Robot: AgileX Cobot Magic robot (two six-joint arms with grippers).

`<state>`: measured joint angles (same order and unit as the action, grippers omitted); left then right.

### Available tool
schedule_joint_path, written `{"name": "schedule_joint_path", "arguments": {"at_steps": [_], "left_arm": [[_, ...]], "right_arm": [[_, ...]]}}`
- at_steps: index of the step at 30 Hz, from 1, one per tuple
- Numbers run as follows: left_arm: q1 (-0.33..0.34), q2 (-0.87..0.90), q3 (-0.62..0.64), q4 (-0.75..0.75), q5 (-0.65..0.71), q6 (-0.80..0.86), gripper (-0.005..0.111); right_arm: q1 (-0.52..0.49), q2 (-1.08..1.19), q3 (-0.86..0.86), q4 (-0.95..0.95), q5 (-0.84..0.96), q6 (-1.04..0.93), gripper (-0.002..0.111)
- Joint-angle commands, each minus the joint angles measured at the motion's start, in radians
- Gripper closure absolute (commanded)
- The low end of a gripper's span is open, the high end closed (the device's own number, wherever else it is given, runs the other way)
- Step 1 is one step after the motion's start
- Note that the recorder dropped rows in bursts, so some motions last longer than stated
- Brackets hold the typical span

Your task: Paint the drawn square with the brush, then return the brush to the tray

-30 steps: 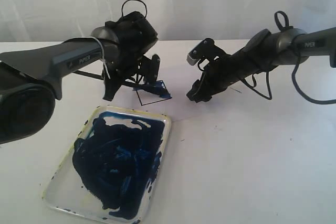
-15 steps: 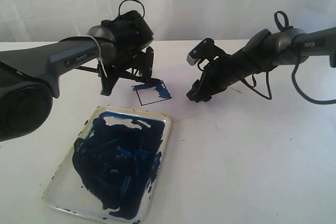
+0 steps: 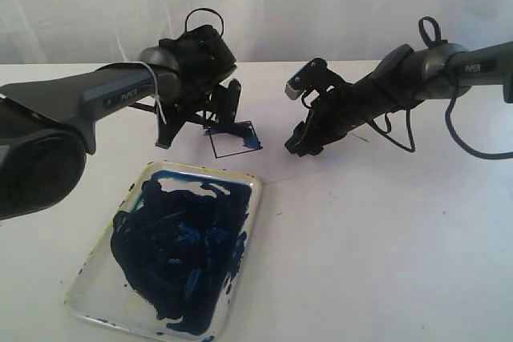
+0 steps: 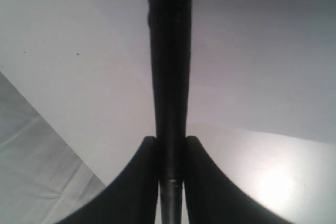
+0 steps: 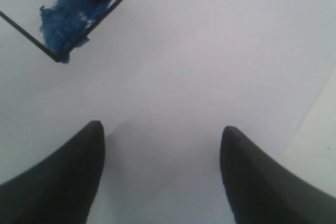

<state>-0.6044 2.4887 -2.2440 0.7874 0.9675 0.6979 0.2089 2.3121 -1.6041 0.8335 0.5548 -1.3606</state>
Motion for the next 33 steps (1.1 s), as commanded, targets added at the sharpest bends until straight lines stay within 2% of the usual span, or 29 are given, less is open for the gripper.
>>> {"name": "schedule_joint_path", "arguments": {"at_steps": [1, 9, 33], "left_arm": [[0.000, -0.001, -0.003, 0.018, -0.027, -0.015, 0.107], [0.000, -0.001, -0.003, 0.096, -0.031, -0.081, 0.107], [0.002, 0.014, -0.003, 0.107, -0.052, -0.054, 0.107]], "right_arm": [[0.001, 0.015, 0.010, -0.045, 0.004, -0.005, 0.048], [0.001, 0.015, 0.010, -0.045, 0.004, -0.005, 0.048], [0.001, 0.012, 0.010, -0.045, 0.063, -0.079, 0.048]]}}
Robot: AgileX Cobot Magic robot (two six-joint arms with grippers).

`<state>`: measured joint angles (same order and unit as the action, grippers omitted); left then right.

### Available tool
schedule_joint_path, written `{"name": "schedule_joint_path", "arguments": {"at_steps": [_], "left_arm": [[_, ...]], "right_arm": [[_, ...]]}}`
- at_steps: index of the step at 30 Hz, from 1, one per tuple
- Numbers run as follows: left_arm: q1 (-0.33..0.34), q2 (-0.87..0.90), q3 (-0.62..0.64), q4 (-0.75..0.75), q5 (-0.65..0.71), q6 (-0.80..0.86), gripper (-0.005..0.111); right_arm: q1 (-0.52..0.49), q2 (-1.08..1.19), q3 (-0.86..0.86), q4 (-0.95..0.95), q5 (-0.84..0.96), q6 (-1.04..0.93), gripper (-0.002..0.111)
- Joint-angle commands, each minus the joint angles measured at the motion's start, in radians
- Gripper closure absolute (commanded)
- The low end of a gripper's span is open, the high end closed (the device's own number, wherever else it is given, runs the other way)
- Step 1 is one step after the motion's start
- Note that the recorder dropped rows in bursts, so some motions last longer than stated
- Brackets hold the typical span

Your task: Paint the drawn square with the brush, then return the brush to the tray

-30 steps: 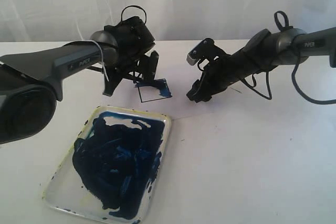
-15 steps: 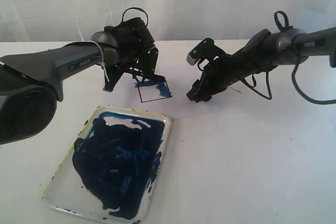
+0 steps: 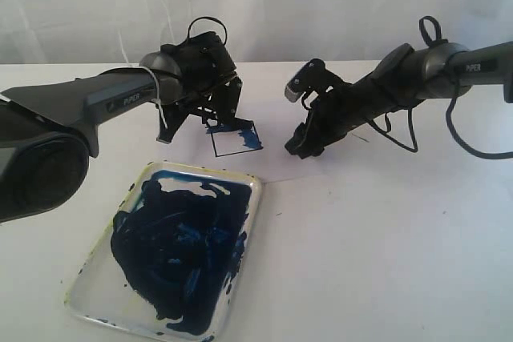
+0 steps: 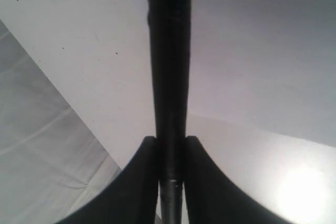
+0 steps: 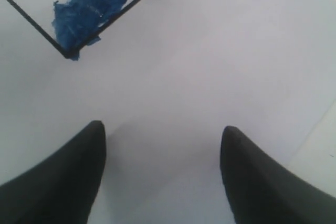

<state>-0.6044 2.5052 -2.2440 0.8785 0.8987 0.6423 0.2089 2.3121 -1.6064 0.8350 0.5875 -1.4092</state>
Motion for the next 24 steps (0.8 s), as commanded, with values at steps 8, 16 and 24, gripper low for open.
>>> {"name": "schedule_joint_path", "arguments": {"at_steps": [8, 16, 24], "left_arm": [[0.002, -0.004, -0.003, 0.027, 0.025, 0.002, 0.107], [0.002, -0.004, -0.003, 0.020, 0.023, 0.002, 0.107], [0.002, -0.004, -0.003, 0.022, 0.015, 0.002, 0.107]], "right_arm": [[0.001, 0.012, 0.012, -0.040, 0.037, -0.075, 0.048], [0.025, 0.012, 0.012, -0.040, 0.032, -0.098, 0.048], [0.030, 0.012, 0.012, -0.014, 0.012, -0.098, 0.048]]}}
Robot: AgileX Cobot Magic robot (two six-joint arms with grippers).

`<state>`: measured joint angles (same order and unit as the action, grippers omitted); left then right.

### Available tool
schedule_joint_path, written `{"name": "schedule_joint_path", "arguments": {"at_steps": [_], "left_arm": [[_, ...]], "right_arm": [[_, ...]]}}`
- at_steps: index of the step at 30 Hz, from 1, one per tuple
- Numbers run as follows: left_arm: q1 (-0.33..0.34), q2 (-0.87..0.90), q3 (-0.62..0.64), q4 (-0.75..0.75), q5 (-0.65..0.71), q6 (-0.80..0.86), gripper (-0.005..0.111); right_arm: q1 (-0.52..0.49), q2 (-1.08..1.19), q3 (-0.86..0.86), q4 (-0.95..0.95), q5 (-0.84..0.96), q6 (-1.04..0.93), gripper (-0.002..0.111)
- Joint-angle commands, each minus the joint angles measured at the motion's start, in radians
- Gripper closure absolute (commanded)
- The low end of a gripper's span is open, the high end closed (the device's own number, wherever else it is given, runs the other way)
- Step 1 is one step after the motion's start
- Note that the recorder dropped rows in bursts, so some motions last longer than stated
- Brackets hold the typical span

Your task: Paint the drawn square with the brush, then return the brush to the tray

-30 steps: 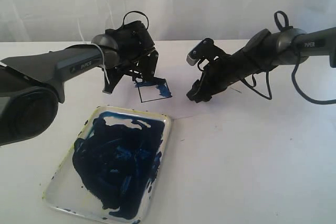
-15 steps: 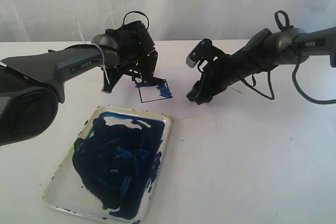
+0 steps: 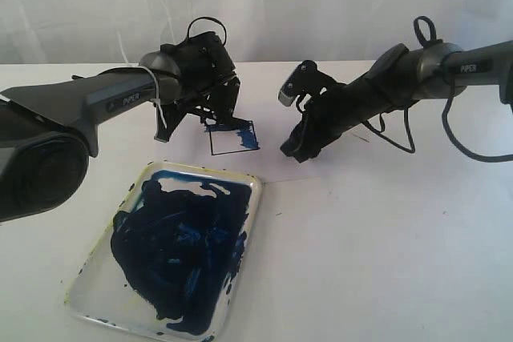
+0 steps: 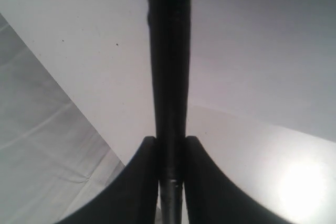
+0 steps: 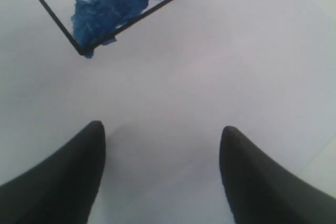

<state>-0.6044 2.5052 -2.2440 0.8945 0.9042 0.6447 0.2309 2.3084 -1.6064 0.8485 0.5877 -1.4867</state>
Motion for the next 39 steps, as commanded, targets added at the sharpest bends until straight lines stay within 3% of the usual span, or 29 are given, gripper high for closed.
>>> {"name": "schedule_joint_path", "arguments": {"at_steps": [1, 29, 39], "left_arm": [[0.002, -0.004, -0.003, 0.006, 0.009, 0.000, 0.107], [-0.026, -0.031, -0.003, -0.019, 0.110, -0.022, 0.107], [-0.024, -0.022, -0.003, -0.055, 0.089, -0.016, 0.107]], "right_arm": [[0.008, 0.016, 0.012, -0.027, 0.012, -0.021, 0.048], [0.019, 0.018, 0.012, -0.025, -0.010, -0.036, 0.048], [0.019, 0.018, 0.012, -0.025, -0.010, -0.036, 0.048]]}}
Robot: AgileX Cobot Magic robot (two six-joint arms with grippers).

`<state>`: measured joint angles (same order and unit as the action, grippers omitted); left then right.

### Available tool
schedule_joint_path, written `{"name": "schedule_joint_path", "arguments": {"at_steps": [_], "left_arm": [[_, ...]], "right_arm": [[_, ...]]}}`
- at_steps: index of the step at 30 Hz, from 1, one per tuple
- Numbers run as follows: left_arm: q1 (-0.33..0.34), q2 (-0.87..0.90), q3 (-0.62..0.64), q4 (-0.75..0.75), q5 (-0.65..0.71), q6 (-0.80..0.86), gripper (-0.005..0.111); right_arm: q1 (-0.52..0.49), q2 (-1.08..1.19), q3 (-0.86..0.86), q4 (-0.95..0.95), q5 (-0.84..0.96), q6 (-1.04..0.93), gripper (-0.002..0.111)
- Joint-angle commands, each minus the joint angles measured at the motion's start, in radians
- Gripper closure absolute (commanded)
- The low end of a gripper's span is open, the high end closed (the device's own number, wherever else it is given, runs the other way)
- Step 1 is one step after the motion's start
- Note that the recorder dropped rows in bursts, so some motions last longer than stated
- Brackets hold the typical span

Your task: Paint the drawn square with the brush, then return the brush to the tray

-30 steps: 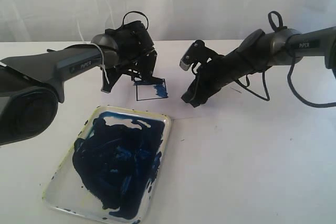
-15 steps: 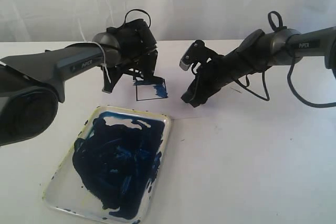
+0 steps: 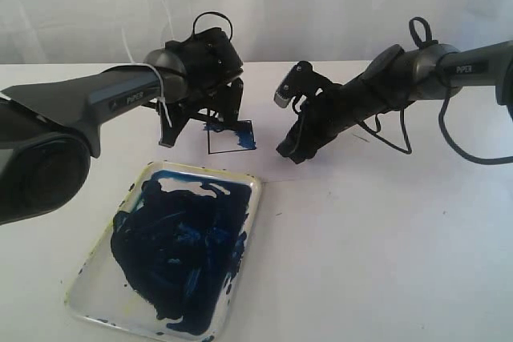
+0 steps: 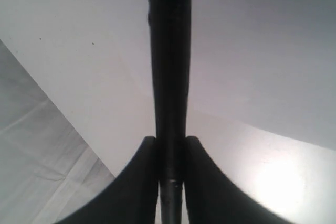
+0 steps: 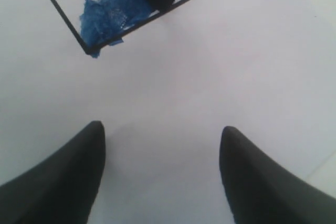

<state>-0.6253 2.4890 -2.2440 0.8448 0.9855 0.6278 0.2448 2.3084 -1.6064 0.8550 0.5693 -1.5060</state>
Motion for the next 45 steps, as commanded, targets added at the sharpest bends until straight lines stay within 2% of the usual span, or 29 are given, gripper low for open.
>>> {"name": "schedule_joint_path", "arguments": {"at_steps": [1, 10, 27, 36, 45], "left_arm": [[0.000, -0.001, -0.003, -0.006, 0.007, 0.008, 0.107], [0.009, 0.008, -0.003, 0.068, -0.037, -0.032, 0.107], [0.009, 0.012, -0.003, 0.101, -0.051, -0.052, 0.107], [0.012, 0.012, -0.003, 0.027, -0.041, -0.044, 0.107], [0.012, 0.012, -0.003, 0.027, -0.008, 0.005, 0.107]], "right_arm": [[0.006, 0.018, 0.012, -0.032, 0.010, -0.016, 0.048], [0.006, 0.018, 0.012, -0.032, 0.010, -0.016, 0.048], [0.006, 0.018, 0.012, -0.032, 0.010, -0.019, 0.048], [0.006, 0.018, 0.012, -0.032, 0.010, -0.019, 0.048], [0.006, 0.018, 0.012, -0.032, 0.010, -0.019, 0.048]]}}
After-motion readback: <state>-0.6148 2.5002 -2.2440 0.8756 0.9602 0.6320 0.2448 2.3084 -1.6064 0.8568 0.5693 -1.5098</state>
